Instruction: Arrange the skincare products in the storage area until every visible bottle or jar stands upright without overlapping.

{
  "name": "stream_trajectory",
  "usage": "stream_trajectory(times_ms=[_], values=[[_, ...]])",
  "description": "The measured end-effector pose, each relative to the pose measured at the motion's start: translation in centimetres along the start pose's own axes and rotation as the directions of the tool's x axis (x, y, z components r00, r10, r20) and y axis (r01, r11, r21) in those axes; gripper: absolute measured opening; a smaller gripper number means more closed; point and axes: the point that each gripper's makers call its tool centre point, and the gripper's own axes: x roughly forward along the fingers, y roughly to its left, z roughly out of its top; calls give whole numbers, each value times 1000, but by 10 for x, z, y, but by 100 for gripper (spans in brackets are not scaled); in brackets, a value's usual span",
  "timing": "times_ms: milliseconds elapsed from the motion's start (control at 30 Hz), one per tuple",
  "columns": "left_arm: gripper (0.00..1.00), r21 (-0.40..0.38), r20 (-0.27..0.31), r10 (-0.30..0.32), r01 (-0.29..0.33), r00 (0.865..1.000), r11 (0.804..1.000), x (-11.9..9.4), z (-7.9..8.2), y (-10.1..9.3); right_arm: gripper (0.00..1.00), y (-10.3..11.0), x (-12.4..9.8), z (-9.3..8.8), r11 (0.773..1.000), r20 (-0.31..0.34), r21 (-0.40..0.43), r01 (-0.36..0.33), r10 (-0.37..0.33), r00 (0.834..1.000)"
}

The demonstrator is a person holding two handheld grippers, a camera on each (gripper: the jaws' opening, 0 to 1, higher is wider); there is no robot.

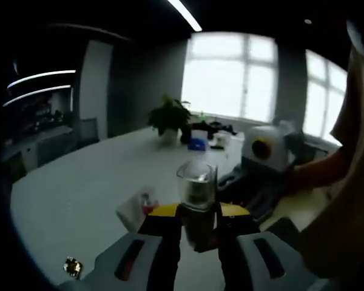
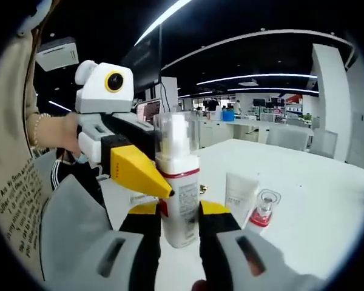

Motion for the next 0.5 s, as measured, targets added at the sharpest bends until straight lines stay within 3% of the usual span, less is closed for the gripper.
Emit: stream_trajectory(times_ms=[367, 500], values=[[19, -42, -50, 23, -25, 999, 999, 25, -34, 16, 23, -17, 12, -43, 999, -54, 29, 16, -14, 998], [19, -31, -92, 31, -34, 995, 999, 37, -50, 20, 23, -22, 16, -60, 999, -76, 25, 26, -25, 997]])
